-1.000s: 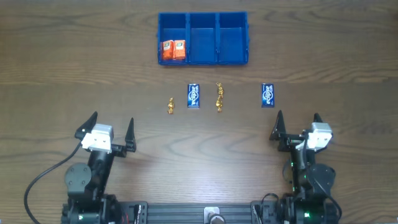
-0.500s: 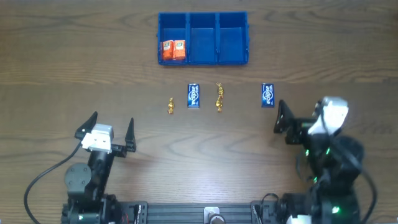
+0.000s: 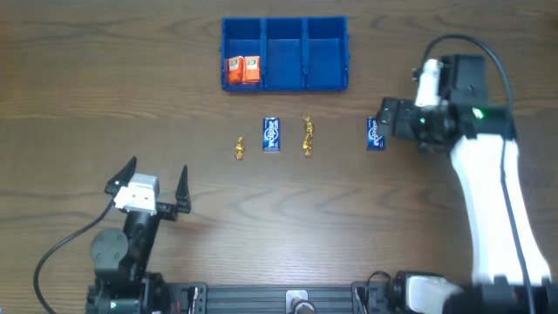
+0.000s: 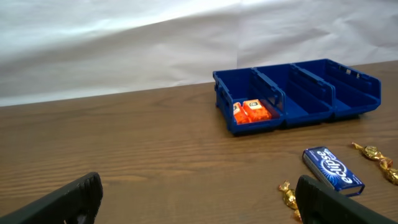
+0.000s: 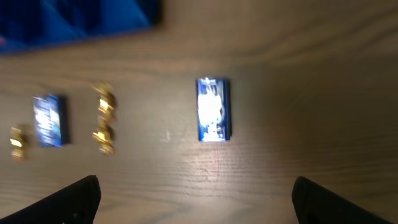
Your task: Sort Candies Into Trays
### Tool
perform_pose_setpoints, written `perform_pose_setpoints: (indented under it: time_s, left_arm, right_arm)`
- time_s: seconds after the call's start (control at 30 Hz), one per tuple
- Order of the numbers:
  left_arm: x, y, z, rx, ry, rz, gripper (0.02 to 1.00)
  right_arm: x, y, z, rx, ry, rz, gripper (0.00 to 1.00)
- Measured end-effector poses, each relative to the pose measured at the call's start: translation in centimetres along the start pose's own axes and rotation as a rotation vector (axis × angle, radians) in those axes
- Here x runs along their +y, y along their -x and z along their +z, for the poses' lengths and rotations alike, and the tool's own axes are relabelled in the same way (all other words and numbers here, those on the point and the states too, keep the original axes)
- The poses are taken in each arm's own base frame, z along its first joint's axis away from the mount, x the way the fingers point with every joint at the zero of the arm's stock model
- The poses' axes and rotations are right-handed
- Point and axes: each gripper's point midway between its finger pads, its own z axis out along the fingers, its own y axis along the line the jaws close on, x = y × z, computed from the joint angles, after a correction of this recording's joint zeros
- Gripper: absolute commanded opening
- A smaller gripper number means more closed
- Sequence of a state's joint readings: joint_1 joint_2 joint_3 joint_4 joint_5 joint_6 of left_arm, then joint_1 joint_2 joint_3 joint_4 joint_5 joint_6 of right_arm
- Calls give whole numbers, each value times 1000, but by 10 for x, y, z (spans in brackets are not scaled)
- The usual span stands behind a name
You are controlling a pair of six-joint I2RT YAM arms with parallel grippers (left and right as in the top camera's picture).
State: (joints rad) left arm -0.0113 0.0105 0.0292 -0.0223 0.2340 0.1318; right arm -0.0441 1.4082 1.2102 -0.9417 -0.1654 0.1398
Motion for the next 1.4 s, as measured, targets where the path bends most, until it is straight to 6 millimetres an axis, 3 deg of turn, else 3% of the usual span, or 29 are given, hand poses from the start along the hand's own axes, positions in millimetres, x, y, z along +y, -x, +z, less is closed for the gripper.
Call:
perform_pose_setpoints:
  time_s: [0.1,0.27,0.5,0.97,1.2,1.4]
  left_arm:
    - [0,0,0,0,0,0,996]
    - [0,0,0,0,0,0,996]
    - [0,0,0,0,0,0,996]
    - [0,0,0,0,0,0,998]
    - [0,0,0,0,0,0,996]
    - [0,0,0,0,0,0,996]
  right_arm:
    - [2,-12,37,117,-10,-23,998]
    - [7,-19,80,195,-78,-99,998]
    - [-7,-26,121,256,-151,-111,998]
    - [-20,-30,146,281,-206,-116,1000]
    - [-23,-33,149,292,-218,-117,989]
    - [-26,-37,155,308,-241,-125,829]
